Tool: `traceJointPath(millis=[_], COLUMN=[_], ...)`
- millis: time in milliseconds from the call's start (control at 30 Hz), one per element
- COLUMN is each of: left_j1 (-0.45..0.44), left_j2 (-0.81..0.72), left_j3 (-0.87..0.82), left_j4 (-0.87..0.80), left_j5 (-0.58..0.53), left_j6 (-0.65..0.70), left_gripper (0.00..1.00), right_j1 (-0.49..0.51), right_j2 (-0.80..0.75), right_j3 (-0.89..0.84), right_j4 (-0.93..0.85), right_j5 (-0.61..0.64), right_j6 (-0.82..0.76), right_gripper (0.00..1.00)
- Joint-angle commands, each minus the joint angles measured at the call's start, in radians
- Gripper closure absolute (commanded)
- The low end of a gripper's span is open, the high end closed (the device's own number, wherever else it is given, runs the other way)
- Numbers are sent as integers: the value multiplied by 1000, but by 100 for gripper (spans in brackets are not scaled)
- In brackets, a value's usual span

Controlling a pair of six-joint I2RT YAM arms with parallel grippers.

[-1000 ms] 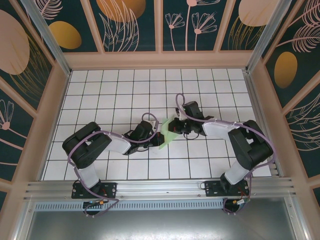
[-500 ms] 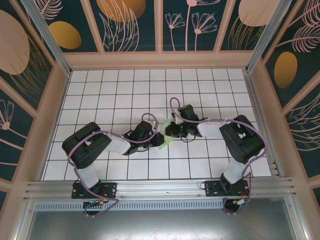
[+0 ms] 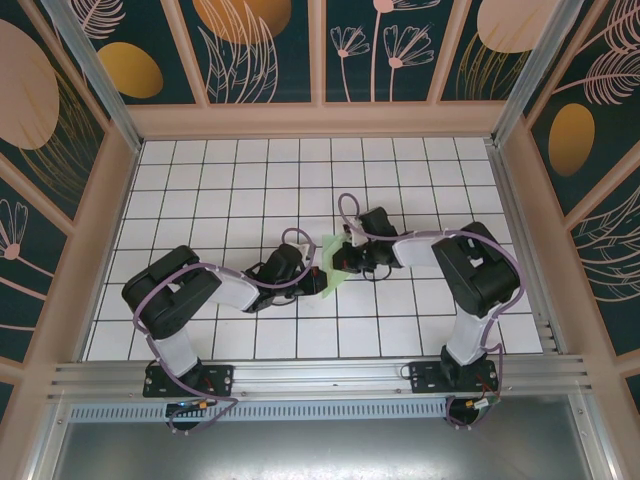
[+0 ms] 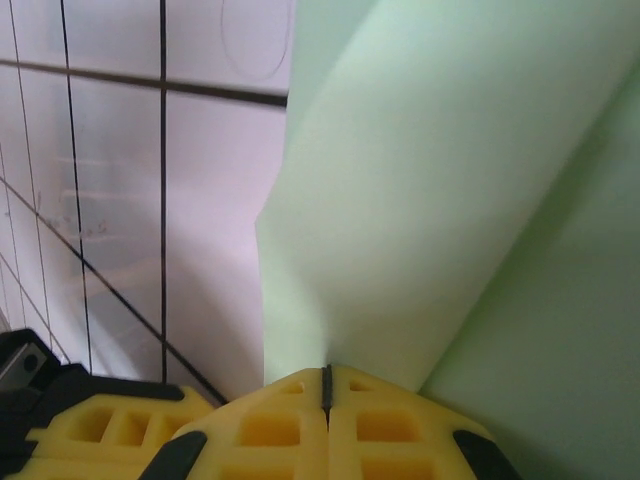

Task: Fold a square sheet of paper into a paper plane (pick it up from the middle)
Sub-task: Fourth fold the wing at the center of the table.

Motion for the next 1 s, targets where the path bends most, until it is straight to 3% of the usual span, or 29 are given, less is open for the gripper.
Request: traceJointPath(millis=[0,233,533,767,967], left_j1=[-5,-2,11,12,11], left_j2=[20,-2,-185,-192,-130], left_j3=[-64,-60,-42,-55,-19], left_j4=[-195,-195,-167,37,55], left_j5=[46,30,-86,-12,25], left_j6=[14,15,4,-58,-68], left_gripper=[100,100,100,96,94], right_j1=[-58,-57,-7,37,43], right_j2=[41,22,17,-15,-37], right_j3=[46,63,0,-56,-60], right_j4=[-36,-24,-6,43,52], right_j5=[66,12,58,120,127], right_j6=[-73,-70,35,184,227], right_gripper=[98,98,97,97,97])
